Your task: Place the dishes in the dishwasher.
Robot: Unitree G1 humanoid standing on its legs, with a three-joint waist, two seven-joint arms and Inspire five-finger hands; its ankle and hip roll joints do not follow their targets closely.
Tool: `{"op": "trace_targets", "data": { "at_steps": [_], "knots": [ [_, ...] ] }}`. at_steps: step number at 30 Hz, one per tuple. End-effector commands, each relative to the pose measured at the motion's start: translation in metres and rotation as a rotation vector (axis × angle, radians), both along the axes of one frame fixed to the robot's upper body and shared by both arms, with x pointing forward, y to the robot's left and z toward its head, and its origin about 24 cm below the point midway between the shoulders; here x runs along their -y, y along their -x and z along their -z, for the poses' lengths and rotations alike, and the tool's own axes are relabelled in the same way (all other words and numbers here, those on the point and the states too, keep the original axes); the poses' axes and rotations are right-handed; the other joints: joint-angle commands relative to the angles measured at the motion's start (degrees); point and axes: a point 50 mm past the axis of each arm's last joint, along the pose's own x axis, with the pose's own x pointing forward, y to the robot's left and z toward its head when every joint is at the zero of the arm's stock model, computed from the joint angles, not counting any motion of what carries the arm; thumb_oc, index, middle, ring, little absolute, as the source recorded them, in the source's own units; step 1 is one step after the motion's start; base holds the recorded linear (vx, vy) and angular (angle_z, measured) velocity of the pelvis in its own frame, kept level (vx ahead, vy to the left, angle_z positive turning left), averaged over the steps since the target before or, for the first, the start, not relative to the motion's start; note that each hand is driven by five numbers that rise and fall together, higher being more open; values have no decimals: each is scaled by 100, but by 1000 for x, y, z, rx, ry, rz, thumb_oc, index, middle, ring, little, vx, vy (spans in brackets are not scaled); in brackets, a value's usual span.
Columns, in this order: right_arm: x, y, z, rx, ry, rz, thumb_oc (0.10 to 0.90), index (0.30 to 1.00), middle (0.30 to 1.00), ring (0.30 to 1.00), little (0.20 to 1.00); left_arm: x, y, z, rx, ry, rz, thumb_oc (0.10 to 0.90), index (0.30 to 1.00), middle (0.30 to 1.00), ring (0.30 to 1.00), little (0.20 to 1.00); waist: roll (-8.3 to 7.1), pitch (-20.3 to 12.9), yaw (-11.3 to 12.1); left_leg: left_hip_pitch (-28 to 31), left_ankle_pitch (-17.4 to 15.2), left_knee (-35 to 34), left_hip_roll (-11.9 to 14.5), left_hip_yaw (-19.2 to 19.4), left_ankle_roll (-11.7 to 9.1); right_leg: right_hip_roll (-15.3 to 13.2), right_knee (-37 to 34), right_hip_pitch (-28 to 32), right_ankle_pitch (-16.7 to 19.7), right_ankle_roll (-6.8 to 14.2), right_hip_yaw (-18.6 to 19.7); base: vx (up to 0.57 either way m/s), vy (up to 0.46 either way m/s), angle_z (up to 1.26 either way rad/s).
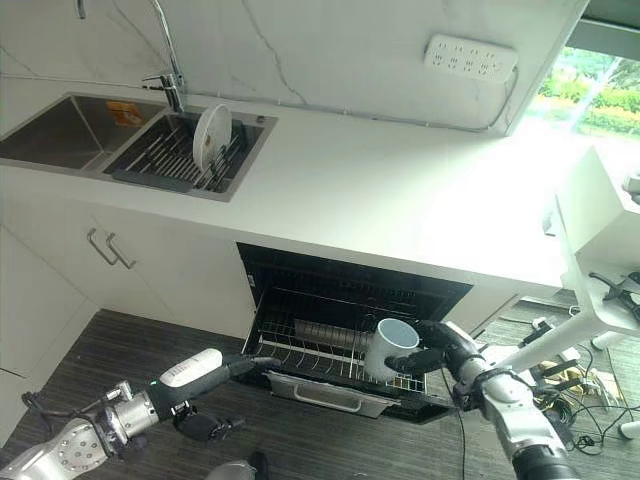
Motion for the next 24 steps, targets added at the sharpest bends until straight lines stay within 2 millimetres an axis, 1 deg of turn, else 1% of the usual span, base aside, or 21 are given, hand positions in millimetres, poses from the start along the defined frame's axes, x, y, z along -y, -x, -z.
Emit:
{"op": "trace_targets", "data": {
  "at_steps": [1,4,5,8,15,18,24],
  "knots": [
    [7,-27,-38,111,80,-57,400,300,300,300,300,22,-9,-41,223,160,123,800,900,900,900,900,89,-221,112,367,-405,155,623,423,-331,276,291,-314,-296,68,188,0,0,0],
    [8,-26,-31,74,88,-58,400,300,300,300,300,23,-9,-39,240,141,121,800,900,900,900,900,89,-198,156,356,-389,155,633,416,-332,270,291,-311,-285,78,174,14,-26,1],
    [7,-27,-24,52,97,-48,400,300,300,300,300,25,-10,-36,268,114,122,800,900,900,900,900,103,-165,189,335,-380,155,636,409,-328,262,291,-323,-273,90,169,11,-46,2],
    [6,-30,-20,55,113,-18,400,300,300,300,300,27,-14,-36,309,103,124,800,900,900,900,900,133,-109,224,256,-355,155,630,404,-319,256,291,-390,-247,106,193,-19,-47,11],
    [7,-39,-18,55,93,26,400,300,300,300,300,34,-22,-39,352,129,135,800,900,900,900,900,251,-4,264,105,-292,155,614,351,-332,240,291,-516,-211,104,235,-25,-14,3],
    [3,-43,-17,78,78,35,400,300,300,300,300,39,-24,-38,353,140,140,800,900,900,900,900,321,39,261,43,-274,155,593,326,-332,224,291,-566,-215,87,249,0,0,0],
    [-5,-56,-25,126,68,45,400,300,300,300,300,45,-28,-36,367,154,137,800,900,900,900,900,431,122,262,-61,-243,155,555,287,-339,199,291,-665,-206,58,259,-20,19,2]
  ]
}}
